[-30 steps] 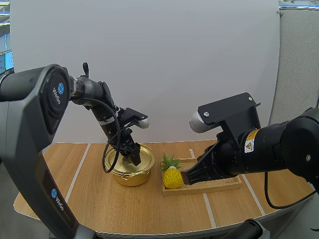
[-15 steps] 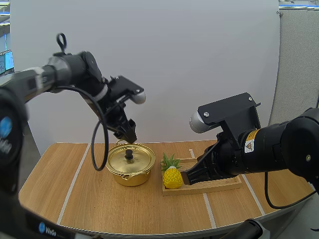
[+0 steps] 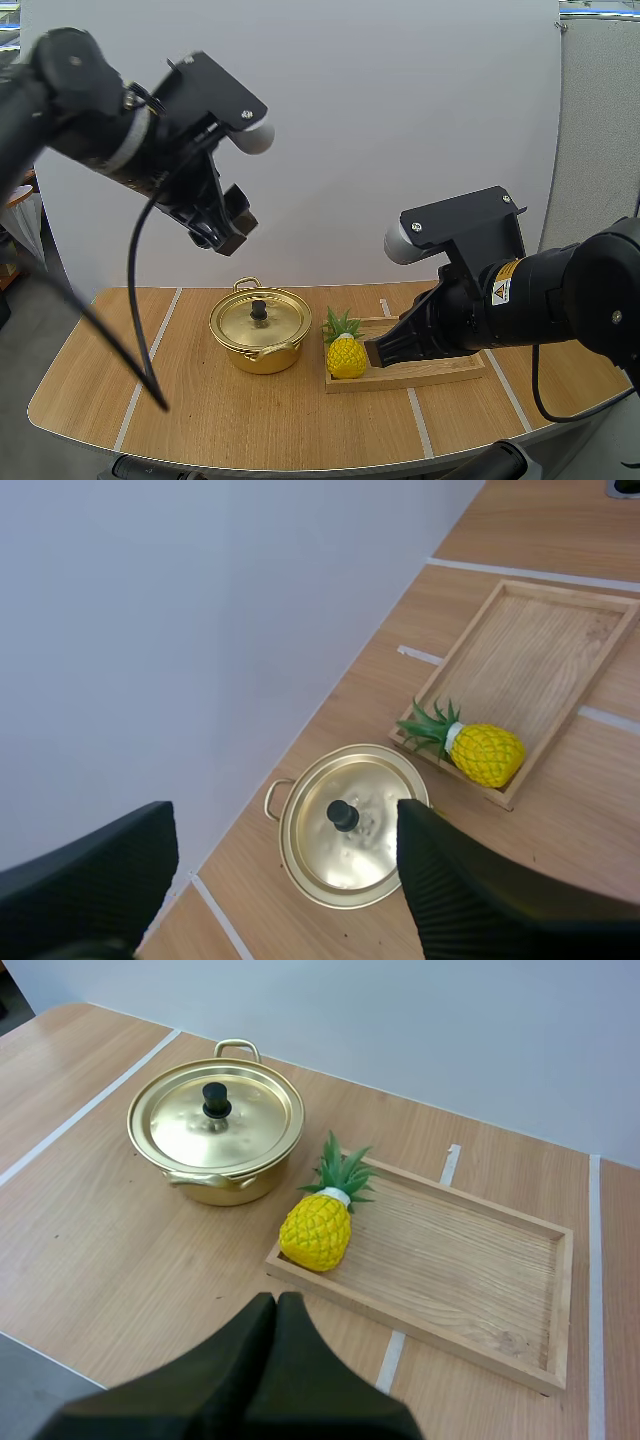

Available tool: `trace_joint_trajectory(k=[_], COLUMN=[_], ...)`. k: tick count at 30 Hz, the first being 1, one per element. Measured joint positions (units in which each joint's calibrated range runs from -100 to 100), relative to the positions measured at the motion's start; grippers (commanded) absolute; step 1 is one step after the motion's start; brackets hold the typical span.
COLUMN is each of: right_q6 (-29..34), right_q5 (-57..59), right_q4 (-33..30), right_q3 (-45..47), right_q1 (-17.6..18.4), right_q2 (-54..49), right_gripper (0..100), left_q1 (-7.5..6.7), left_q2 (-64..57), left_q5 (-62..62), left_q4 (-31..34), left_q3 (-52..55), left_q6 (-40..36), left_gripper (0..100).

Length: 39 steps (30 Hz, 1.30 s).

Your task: Open the pot, put the grape inside, and close it

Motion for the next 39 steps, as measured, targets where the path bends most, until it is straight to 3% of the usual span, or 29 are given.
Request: trace_joint_trajectory(k=[10, 11, 14, 15, 16, 17, 26, 32, 37, 39], right_q6=[0.0, 0.0, 0.0, 0.0, 0.0, 0.0, 0.0, 0.0, 0.0, 0.0], right_q5=[0.0, 0.0, 0.0, 0.0, 0.0, 0.0, -0.2, -0.2, -1.7, -4.3], right_q4=[0.3, 0.3, 0.3, 0.3, 0.3, 0.3, 0.3, 0.8, 1.9, 2.1], right_q3=[0.0, 0.0, 0.0, 0.0, 0.0, 0.0, 0.0, 0.0, 0.0, 0.0], right_q1=[-2.2, -2.5, -2.9, -2.9, -3.0, -3.2, -5.2, -5.3, -6.3, -6.4], right_q2=[-0.3, -0.6, -1.6, -1.7, -2.0, -2.4, -15.0, -16.8, -16.9, -16.9], right_gripper=[0, 0, 0, 0, 0, 0, 0, 0, 0, 0], left_q1=[0.0, 0.0, 0.0, 0.0, 0.0, 0.0, 0.0, 0.0, 0.0, 0.0], left_q2=[-11.5, -12.3, -13.0, -13.0, -13.1, -13.5, -22.6, -27.4, -34.0, -39.4], left_q5=[0.5, 0.5, 0.5, 0.5, 0.5, 0.5, 0.5, 0.6, -0.2, -6.3], left_q4=[0.3, 0.4, 0.4, 0.4, 0.4, 0.4, 0.6, 0.5, 0.4, 0.4], left_q3=[0.0, 0.0, 0.0, 0.0, 0.0, 0.0, 4.6, 11.8, 20.8, 27.9], left_q6=[-9.9, -10.9, -11.8, -12.1, -12.3, -12.6, -16.3, -16.8, -19.0, -20.6], left_gripper=[100, 95, 49, 24, 7, 0, 0, 0, 0, 0])
